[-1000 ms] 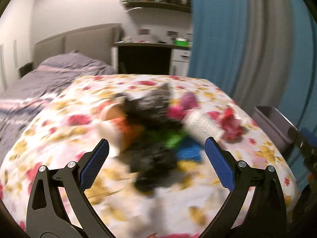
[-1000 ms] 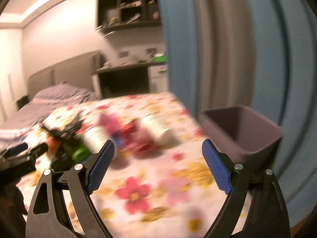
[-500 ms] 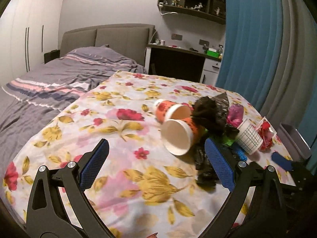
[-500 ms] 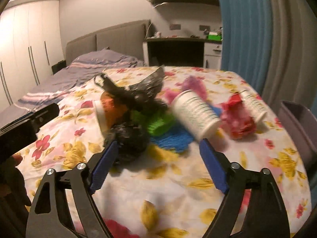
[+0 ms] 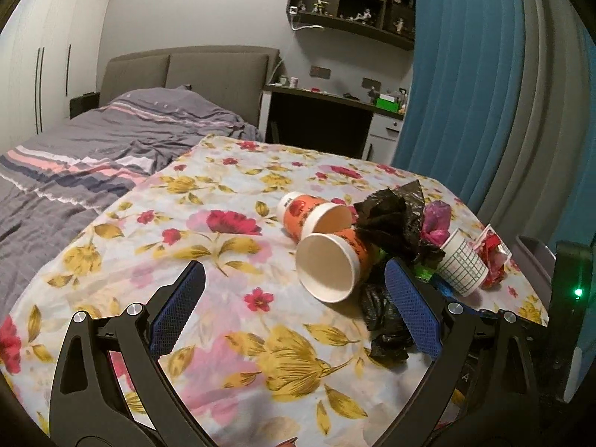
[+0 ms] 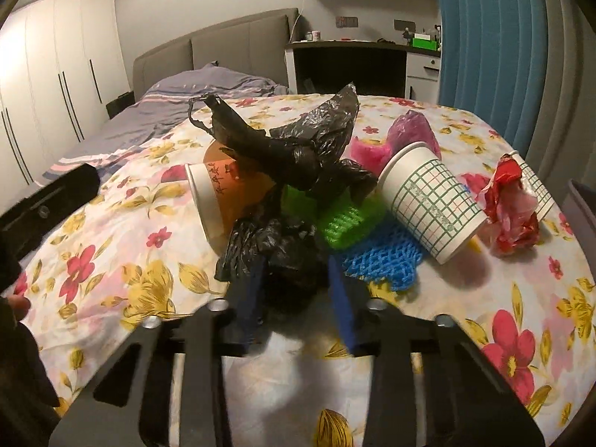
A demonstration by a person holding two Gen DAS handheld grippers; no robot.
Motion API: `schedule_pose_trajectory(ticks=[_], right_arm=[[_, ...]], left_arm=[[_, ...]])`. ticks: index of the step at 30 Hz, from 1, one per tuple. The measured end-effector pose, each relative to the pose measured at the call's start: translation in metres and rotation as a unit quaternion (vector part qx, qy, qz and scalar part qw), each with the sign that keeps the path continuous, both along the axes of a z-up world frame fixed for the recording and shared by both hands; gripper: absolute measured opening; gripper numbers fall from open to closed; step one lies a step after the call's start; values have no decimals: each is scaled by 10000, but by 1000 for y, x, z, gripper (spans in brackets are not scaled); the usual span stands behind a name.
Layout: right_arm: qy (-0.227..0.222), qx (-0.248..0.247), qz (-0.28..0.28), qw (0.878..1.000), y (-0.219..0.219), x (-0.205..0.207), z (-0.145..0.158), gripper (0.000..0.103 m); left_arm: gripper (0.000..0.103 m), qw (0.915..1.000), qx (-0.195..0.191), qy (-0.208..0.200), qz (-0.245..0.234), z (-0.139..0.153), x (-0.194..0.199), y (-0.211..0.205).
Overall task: Collect trash
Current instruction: 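Grasp a black plastic bag with the right tool while the left tool grasps another black bag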
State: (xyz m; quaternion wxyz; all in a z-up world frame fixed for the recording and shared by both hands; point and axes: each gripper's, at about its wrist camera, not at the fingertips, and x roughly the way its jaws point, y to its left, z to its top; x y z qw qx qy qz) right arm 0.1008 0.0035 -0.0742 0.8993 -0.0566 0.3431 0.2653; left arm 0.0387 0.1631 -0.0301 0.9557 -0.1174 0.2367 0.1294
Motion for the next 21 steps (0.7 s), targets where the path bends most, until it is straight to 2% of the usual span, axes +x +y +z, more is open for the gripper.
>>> schedule_pose_trajectory(ticks=[1, 4, 11, 17, 21], right_arm=[[13, 21, 22, 10000, -1, 0, 0, 19], [0, 22, 58, 10000, -5, -2, 0, 8], [-294, 163, -90, 9994, -36, -17, 10, 7], [-278, 430, -454, 9977, -73, -24, 16, 7], [-360, 511, -602, 9962, -88, -29, 21, 6]], left_arm=[[96, 10000, -14, 6, -33, -1, 2, -1], [96, 10000, 2, 1, -99, -1, 5, -6], [96, 9996, 69, -10, -266, 1, 16, -17], [95, 9979, -246, -63, -601, 5, 51, -28], [90, 9979, -285, 12, -586, 4, 77, -32]])
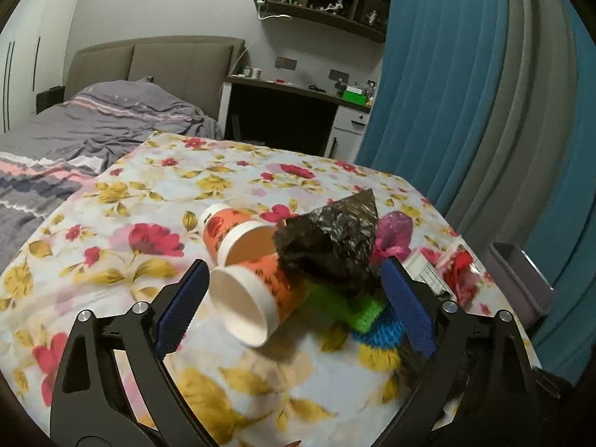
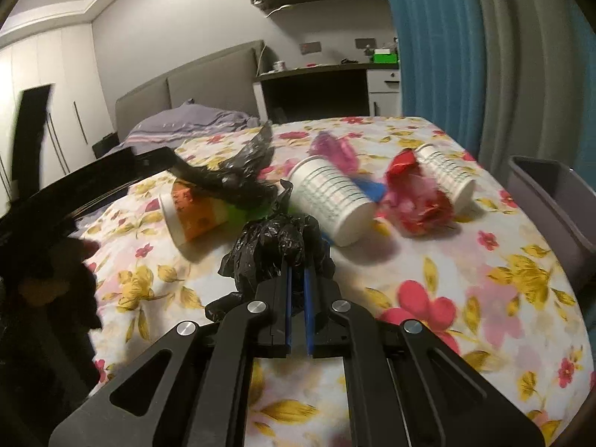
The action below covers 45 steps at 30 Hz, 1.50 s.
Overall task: Collect trash
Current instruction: 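Grasp a black plastic bag with the right tool while the left tool grasps another black bag, then carry both black plastic bags over the grey bin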
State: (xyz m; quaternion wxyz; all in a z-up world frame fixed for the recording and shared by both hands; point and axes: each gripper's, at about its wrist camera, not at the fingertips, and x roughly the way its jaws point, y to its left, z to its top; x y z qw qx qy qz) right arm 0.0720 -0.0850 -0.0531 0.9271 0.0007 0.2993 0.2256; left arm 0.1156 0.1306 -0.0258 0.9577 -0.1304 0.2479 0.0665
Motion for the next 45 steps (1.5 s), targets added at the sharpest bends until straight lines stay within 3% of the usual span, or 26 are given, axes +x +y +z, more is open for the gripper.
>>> schedule_pose_trajectory(ticks=[5, 9, 15, 21, 30, 45], right_arm=[[-77, 65, -118, 9999, -17, -3, 3, 6], [-80, 126, -199, 9997, -28, -2, 4, 6], [-69, 188, -265, 9994, -38, -2, 4, 6], [-128, 249, -385, 9989, -50, -3, 8, 6], [-282, 372, -720, 9963, -76, -5, 21, 6], [-660, 317, -1290, 9889, -130, -12, 45, 6]], left_arm=[[68, 9993, -242, 281, -34, -6, 25, 1], [32, 9986, -235, 472, -93, -12, 34, -1], [8, 9988, -197, 436, -135, -12, 34, -6], [6, 9994, -327, 14, -146, 9, 17, -9], [6, 9984, -140, -513, -205, 48, -7, -27], [6, 9950, 111, -676, -732, 67, -9, -93]])
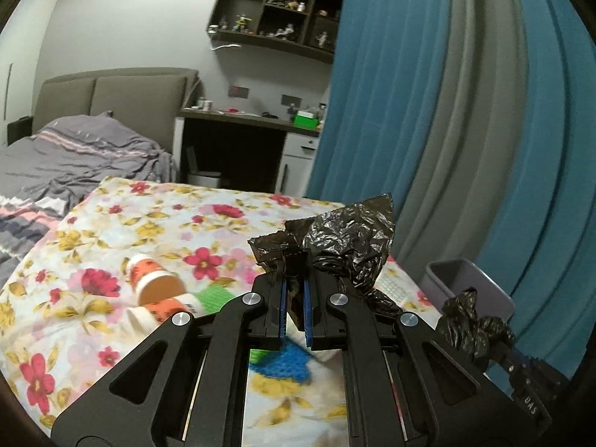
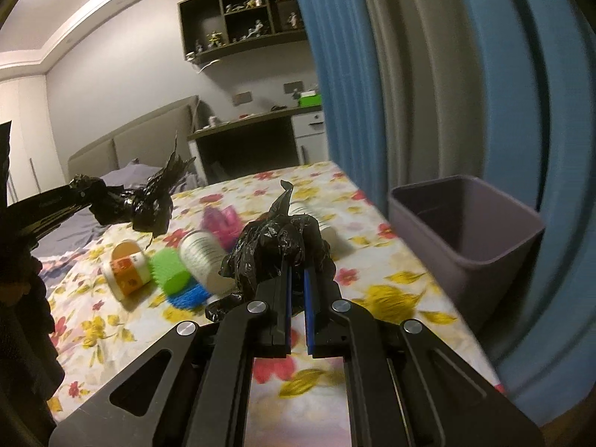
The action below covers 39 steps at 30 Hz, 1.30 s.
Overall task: Collect trash
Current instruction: 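Carry both black plastic bags over the grey bin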
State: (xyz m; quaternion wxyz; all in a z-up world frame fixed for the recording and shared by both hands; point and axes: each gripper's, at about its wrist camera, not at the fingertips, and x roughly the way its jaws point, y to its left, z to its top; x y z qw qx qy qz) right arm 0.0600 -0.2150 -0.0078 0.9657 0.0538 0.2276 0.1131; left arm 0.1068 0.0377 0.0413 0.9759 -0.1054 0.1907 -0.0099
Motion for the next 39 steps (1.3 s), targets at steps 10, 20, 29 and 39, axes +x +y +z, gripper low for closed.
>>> schedule_pose_trajectory(ticks=[10, 20, 29, 39], right_arm=[[-153, -93, -537, 9984, -53, 6, 11, 6], [-225, -122, -1076, 9939, -106, 21, 18, 6], [-266, -204, -1544, 9874, -144, 48, 21, 6], [-16, -296, -1861, 9821, -169, 82, 9, 6]], left_arm=[[6, 9978, 203, 23, -625, 4, 20, -70], [6, 9905, 474, -10, -1290, 8, 43, -150], [6, 9834, 496, 78, -1744, 6, 76, -206], [6, 9799, 486, 373, -1897, -14, 126, -255]])
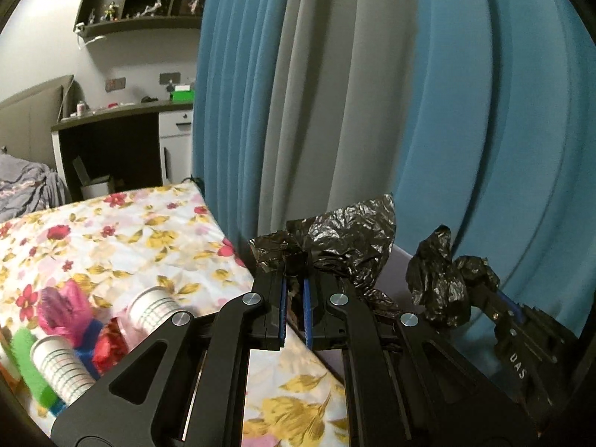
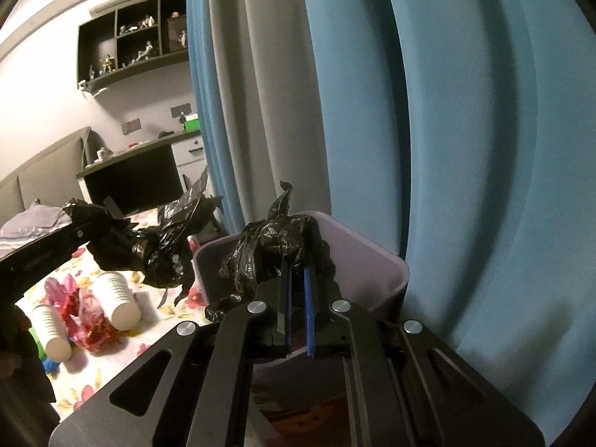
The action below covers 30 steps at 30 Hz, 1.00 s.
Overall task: Collect trash
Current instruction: 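Carry both black plastic bags over the grey bin, then open both tools to drop the black bags into the bin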
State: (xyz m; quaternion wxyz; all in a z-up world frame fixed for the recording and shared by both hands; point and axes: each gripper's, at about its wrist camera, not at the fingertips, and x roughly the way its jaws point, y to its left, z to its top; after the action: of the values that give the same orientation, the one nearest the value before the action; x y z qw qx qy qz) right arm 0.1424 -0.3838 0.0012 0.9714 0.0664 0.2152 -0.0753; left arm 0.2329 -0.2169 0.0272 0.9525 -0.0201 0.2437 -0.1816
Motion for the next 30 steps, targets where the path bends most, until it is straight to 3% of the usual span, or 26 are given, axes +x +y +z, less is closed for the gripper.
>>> schedule_pose_trajectory(ticks=[30], right_arm=[[318, 159, -142, 9993, -19, 29, -11, 6]], left_arm=[[7, 9981, 50, 588, -178, -42, 56, -49]])
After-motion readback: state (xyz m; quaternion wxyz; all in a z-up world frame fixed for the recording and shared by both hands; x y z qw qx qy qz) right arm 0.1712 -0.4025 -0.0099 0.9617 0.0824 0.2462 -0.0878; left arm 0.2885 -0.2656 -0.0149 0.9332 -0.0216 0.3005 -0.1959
